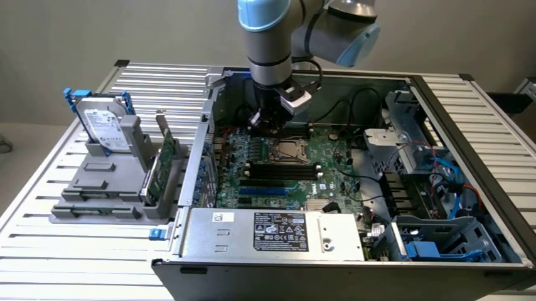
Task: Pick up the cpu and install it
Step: 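Install the first cpu locking lever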
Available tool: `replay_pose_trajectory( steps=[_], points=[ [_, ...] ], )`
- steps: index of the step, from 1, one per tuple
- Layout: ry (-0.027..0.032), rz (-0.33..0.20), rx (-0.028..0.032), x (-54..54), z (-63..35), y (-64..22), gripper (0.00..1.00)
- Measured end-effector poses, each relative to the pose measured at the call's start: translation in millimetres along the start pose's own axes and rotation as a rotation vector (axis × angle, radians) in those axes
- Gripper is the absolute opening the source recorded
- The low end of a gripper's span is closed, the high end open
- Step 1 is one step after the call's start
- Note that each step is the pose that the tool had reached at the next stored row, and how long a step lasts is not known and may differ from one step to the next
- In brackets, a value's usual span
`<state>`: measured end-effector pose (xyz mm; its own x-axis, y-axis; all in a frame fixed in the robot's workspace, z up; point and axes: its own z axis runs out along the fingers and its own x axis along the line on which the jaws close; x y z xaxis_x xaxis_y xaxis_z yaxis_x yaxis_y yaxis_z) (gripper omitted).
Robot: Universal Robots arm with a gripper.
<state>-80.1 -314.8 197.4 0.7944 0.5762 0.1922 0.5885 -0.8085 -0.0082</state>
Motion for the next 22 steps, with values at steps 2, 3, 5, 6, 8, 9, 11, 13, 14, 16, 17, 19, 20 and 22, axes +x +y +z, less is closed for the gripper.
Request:
replay_pose_trajectory(
  steps=[2, 3, 5, 6, 8, 9, 11, 13, 14, 16, 17, 19, 20, 22],
  points=[
    [-0.0005, -0.001, -0.0004, 0.7, 0.1, 0.4, 0.11],
    [-0.0007, -0.002, -0.0006, 1.0, 0.2, 0.5, 0.11],
    [-0.0012, -0.003, -0.0010, 1.7, 0.3, 0.9, 0.11],
    [-0.0015, -0.004, -0.0012, 2.0, 0.4, 1.0, 0.11],
    [-0.0019, -0.005, -0.0017, 2.6, 0.5, 1.3, 0.11],
    [-0.0023, -0.006, -0.0020, 2.9, 0.6, 1.5, 0.11],
    [-0.0030, -0.007, -0.0026, 3.5, 0.7, 1.8, 0.11],
    [-0.0035, -0.009, -0.0031, 4.2, 0.8, 2.0, 0.11],
    [-0.0038, -0.010, -0.0033, 4.5, 0.9, 2.2, 0.11],
    [-0.0044, -0.011, -0.0037, 5.1, 1.0, 2.5, 0.11],
    [-0.0046, -0.012, -0.0039, 5.5, 1.0, 2.7, 0.11],
    [-0.0051, -0.014, -0.0044, 6.3, 1.2, 3.2, 0.11],
    [-0.0053, -0.014, -0.0045, 6.7, 1.3, 3.5, 0.11],
    [-0.0058, -0.016, -0.0048, 7.6, 1.5, 4.1, 0.11]
  ],
)
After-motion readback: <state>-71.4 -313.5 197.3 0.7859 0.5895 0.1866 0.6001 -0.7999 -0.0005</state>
